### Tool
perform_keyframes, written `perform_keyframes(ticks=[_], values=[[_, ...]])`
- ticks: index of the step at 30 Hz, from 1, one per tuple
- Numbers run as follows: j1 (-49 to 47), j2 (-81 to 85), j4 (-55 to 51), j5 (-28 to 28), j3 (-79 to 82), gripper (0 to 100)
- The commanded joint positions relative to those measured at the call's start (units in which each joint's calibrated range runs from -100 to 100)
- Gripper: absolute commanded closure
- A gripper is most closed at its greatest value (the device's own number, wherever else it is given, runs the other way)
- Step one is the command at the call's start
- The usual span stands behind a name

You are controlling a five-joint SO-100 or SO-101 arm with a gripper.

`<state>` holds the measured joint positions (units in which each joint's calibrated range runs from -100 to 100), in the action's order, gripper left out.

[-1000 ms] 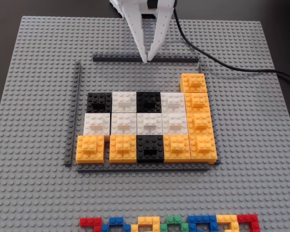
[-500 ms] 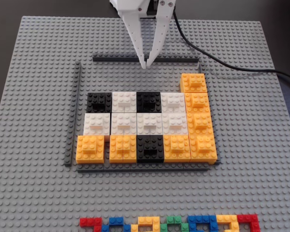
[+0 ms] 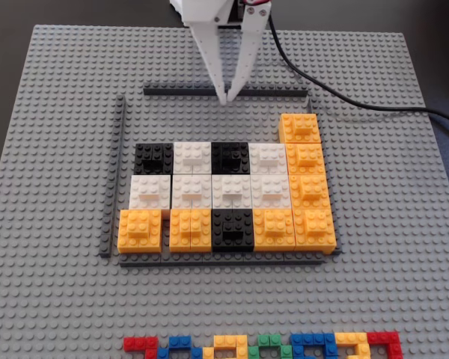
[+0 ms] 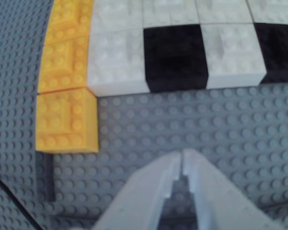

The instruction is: Grab the cube and place it into the grid

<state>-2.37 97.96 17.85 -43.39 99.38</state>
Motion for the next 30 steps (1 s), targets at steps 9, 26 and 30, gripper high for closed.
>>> perform_keyframes(ticks=[9,26,30], values=[[-2.23,2.04,-1.68,1.27,0.62,100],[-1.50,2.04,-2.27,0.83,0.62,100],[-1.57,2.04,-2.22,0.83,0.62,100]])
